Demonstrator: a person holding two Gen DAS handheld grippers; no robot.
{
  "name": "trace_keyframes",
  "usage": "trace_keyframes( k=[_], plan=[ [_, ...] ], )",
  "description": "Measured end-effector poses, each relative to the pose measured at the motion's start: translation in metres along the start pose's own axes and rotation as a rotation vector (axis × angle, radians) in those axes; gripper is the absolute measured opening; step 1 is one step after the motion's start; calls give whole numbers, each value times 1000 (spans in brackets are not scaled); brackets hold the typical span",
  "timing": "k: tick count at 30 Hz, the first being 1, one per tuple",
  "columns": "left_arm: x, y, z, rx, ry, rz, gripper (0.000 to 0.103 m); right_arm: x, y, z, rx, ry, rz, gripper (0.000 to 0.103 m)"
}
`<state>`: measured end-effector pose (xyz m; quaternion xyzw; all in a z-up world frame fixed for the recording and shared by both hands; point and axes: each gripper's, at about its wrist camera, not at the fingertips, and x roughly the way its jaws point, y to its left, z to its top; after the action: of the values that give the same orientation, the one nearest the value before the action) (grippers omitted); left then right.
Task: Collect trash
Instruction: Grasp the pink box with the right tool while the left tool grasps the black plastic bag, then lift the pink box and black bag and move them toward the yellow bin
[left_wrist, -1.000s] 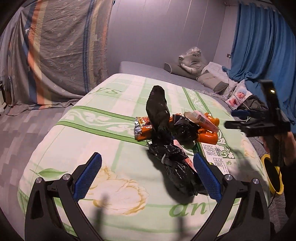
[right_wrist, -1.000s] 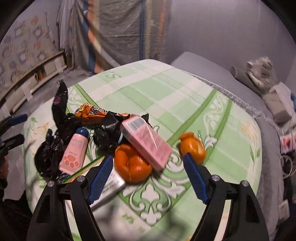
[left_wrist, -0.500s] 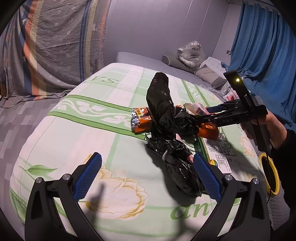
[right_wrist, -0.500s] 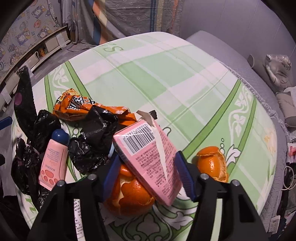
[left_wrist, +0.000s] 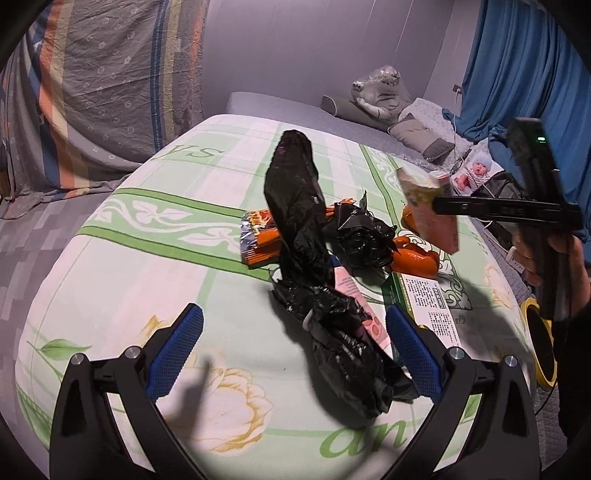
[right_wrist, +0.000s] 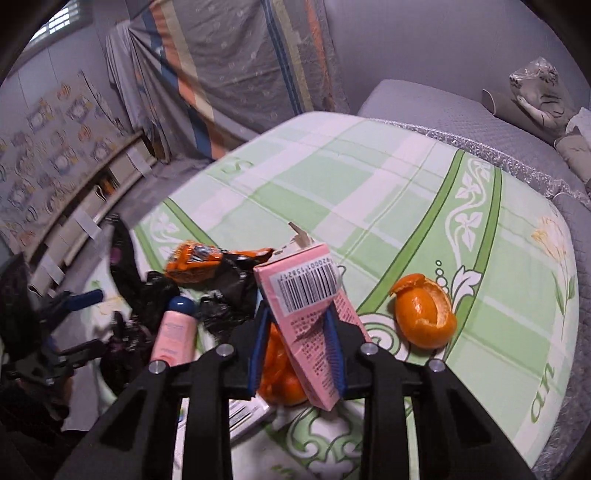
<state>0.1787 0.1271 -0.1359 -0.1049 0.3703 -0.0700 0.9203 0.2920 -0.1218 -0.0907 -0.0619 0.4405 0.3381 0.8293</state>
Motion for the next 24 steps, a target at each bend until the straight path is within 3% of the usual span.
trace_keyframes(
  k=[6, 14, 16, 20, 22, 24],
  plan=[
    [22, -5, 13, -38, 12, 4, 95, -35, 5, -21, 36, -61, 57, 27],
    [49, 5, 21, -81, 39, 69, 91, -71, 15, -50, 66, -113, 88, 28],
    [54, 9, 19, -94, 63, 71, 70, -77, 17, -56, 70, -126, 90, 28],
    [54, 12, 14, -96, 75, 67, 51, -88, 20, -66, 91, -147, 104, 28],
    [52, 15, 14, -108, 79, 46, 29, -92, 20, -69, 96, -156, 96, 28],
    [46, 17, 14, -128, 70, 29, 23, -95, 19, -72, 116, -163, 103, 28]
  ],
)
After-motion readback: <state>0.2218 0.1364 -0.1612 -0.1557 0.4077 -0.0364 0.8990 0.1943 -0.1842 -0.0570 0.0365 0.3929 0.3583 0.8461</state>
